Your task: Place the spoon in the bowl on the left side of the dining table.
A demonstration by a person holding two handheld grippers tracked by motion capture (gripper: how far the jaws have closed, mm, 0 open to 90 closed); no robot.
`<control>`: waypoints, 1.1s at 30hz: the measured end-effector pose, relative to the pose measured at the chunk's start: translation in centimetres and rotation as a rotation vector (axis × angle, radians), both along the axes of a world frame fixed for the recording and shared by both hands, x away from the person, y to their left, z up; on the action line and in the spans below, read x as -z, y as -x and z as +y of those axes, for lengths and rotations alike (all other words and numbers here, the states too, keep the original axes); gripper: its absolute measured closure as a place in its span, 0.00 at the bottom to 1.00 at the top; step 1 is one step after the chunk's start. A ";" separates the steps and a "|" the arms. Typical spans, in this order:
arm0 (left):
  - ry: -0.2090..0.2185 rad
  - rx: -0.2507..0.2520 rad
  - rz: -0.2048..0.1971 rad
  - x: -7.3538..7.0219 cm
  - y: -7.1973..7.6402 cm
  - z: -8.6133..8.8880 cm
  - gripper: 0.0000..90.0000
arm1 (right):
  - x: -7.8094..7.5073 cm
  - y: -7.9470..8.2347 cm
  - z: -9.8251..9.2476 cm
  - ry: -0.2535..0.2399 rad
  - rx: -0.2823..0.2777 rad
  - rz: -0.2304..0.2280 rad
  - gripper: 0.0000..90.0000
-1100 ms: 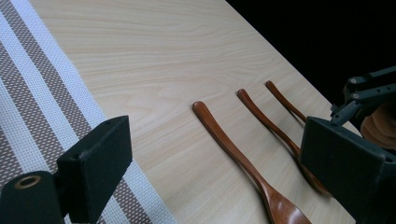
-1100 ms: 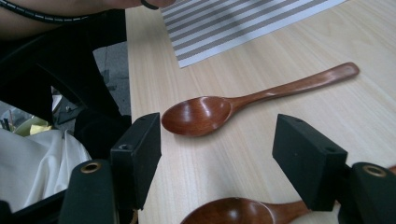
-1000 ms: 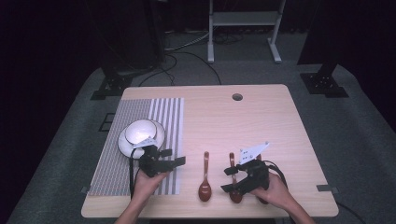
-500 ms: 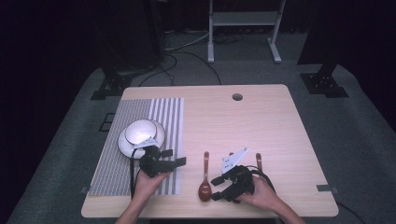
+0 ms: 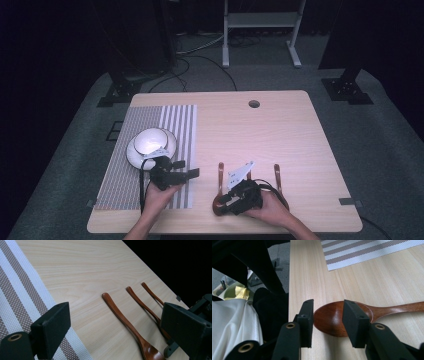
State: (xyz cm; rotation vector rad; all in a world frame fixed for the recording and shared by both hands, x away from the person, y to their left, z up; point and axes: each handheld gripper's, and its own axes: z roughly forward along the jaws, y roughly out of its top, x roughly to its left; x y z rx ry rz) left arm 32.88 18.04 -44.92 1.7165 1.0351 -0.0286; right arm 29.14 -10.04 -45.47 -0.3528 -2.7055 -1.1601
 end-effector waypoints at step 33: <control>0.040 0.074 0.091 0.7 -0.1 -2.5 0.10 | 1.1 2.4 1.0 0.093 -0.033 -0.242 0.73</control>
